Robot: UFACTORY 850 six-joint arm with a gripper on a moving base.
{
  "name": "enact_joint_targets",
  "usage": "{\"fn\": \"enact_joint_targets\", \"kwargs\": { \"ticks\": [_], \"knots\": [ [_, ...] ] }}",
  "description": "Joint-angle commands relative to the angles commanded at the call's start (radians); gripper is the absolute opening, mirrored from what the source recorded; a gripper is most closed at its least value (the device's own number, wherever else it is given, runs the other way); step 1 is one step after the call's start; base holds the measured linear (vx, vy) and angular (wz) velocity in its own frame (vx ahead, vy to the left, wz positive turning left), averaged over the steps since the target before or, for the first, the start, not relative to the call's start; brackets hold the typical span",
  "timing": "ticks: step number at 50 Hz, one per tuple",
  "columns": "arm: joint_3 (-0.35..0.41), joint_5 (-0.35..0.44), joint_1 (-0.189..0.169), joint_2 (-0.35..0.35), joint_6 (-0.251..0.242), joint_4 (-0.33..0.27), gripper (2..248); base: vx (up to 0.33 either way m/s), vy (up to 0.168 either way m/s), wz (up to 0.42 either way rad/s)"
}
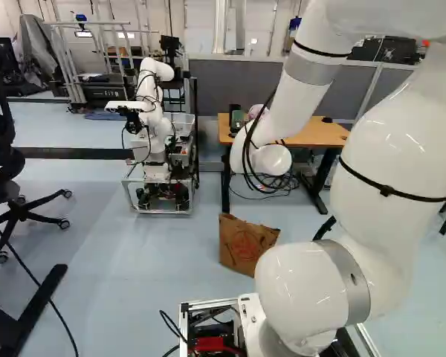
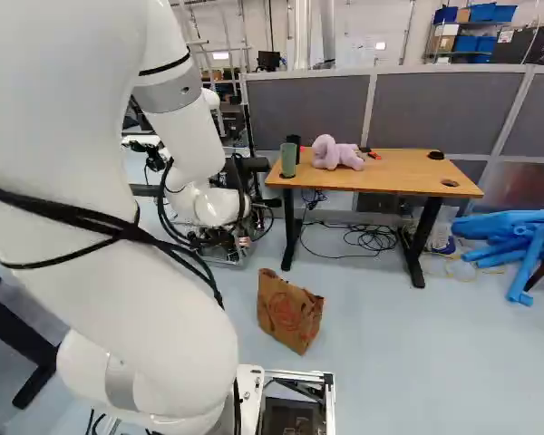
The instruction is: Pick up the bag on the ground and place it on the table
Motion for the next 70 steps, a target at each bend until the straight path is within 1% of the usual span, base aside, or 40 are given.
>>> {"fn": "enact_joint_targets", "kwargs": {
  "ticks": [13, 41, 70],
  "knots": [
    [-0.071, -0.050, 0.000, -0.095, 0.000, -0.006, 247, 0.000, 0.000, 0.000],
    [-0.227, -0.093, -0.004, -0.292, 0.000, -0.013, 247, 0.000, 0.000, 0.000],
    [-0.349, -0.199, 0.009, -0.449, 0.000, -0.039, 247, 0.000, 0.000, 0.000]
  ]
}}
